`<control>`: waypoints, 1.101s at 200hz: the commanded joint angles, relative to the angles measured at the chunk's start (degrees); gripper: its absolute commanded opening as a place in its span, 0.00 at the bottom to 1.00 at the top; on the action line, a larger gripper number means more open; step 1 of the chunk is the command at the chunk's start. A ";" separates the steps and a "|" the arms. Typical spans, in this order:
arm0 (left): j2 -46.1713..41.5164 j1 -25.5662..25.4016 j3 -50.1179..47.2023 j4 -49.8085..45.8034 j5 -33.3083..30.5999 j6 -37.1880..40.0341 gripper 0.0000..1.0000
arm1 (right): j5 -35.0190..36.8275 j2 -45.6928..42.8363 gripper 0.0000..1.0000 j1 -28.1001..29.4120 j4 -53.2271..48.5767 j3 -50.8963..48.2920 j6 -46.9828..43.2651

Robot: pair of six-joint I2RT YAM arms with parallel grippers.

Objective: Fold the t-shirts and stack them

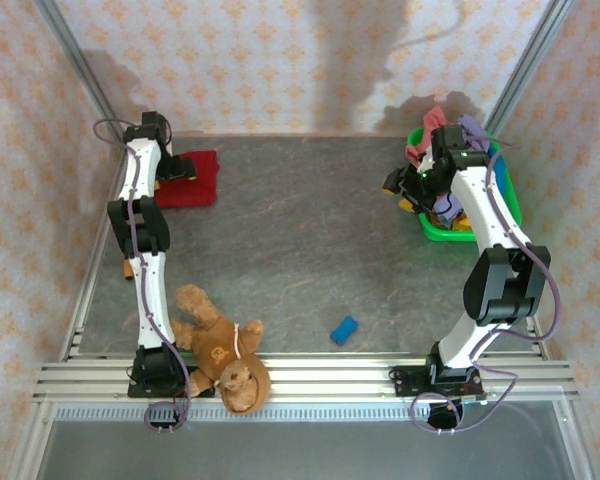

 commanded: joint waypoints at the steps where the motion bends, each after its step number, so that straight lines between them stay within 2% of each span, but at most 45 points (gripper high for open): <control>1: -10.72 -0.54 0.66 1.32 -0.69 -1.17 0.99 | 0.13 -2.70 0.59 -0.33 -0.63 2.07 0.41; 25: -19.20 -2.15 -3.66 2.88 -1.82 -2.93 0.99 | 1.72 -3.99 0.74 -0.33 -0.40 2.18 -0.23; 44: -27.20 -4.12 -11.56 5.76 -1.85 -5.10 0.99 | 3.75 -5.56 1.00 -0.32 -0.22 1.57 -0.92; 73: -40.76 -7.43 -29.59 12.19 -0.20 -10.28 0.99 | 6.59 -9.47 0.99 -0.33 4.16 -2.88 -1.11; 95: -54.99 -8.95 -52.51 28.93 2.96 -15.59 0.99 | 12.94 -12.39 0.99 -0.29 8.17 -7.23 -1.40; 114: -65.46 -9.22 -69.97 40.93 -3.75 -23.71 0.99 | 23.24 -17.97 0.99 -0.32 15.70 -15.75 -2.74; 126: -70.75 -10.44 -77.79 46.19 -6.38 -18.76 0.99 | 28.33 -23.25 0.99 -0.28 24.88 -24.03 -5.41; 140: -76.79 -14.00 -88.45 56.29 -7.33 -5.60 0.99 | 32.11 -28.33 0.99 -0.27 38.43 -35.52 -9.00; 148: -80.24 -16.75 -94.95 62.51 -10.03 1.57 0.99 | 32.75 -31.55 0.99 -0.24 46.36 -41.61 -12.17; 163: -85.19 -19.71 -105.41 72.61 -12.19 9.92 0.99 | 35.92 -33.71 0.99 -0.31 56.62 -49.70 -14.62; 176: -88.23 -19.87 -112.08 78.60 -12.22 10.72 0.99 | 39.88 -33.45 0.99 -0.33 59.63 -52.38 -15.18; 195: -88.94 -19.84 -117.80 82.47 -15.83 9.41 0.99 | 44.06 -31.54 0.99 -0.33 63.45 -54.95 -17.22; 220: -85.83 -19.80 -123.04 88.46 -19.66 7.92 0.99 | 45.07 -29.02 0.99 -0.33 74.72 -60.30 -19.66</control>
